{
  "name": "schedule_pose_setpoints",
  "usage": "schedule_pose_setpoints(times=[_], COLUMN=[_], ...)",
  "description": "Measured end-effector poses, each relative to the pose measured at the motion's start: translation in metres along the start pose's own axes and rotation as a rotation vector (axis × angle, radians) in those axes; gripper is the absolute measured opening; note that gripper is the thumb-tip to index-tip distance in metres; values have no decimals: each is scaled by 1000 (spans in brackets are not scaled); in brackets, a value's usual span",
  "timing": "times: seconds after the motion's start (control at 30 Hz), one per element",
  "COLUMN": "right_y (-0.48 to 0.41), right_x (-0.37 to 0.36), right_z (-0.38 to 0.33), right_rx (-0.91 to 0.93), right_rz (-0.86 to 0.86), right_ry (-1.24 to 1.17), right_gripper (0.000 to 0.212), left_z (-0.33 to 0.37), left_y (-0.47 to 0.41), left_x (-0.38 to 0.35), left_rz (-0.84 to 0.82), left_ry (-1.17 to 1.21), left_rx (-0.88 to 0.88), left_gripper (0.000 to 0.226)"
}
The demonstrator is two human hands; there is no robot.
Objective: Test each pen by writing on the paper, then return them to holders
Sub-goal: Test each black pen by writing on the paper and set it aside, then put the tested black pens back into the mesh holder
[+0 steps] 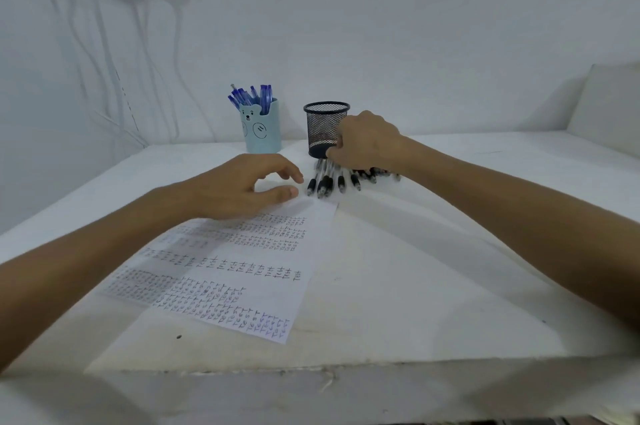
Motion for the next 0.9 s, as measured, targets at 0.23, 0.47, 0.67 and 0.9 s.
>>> schedule_pose_setpoints(times=[0.23,0.47,0.67,0.9], right_y=[7,-3,-3,-23], right_x=[17,15,6,8], right_z=[28,73,83,62], right_rx=[-93,-378,-550,-519], right_rz=[145,182,-190,-394], right_ry=[-305,-347,-472,-237], right_gripper=[22,41,79,57], left_z=[26,43,53,65], left_y=[-50,-88,-115,-135], left_x=[-15,-31,-40,-54], left_rz=[58,142,30,15], left_ry=[-52,-12,-65,-147], left_rx=[175,523,599,620], left_gripper=[34,60,59,61])
Point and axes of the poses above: each hand's wrist, its own y-axis away from the middle knuckle, its own x-axis out of the back of the hand, z = x × y, the point moved 1 cm from there along -y, towards the middle knuckle, and after that the axes turned 4 degrees about z, right-handed, at the moved point
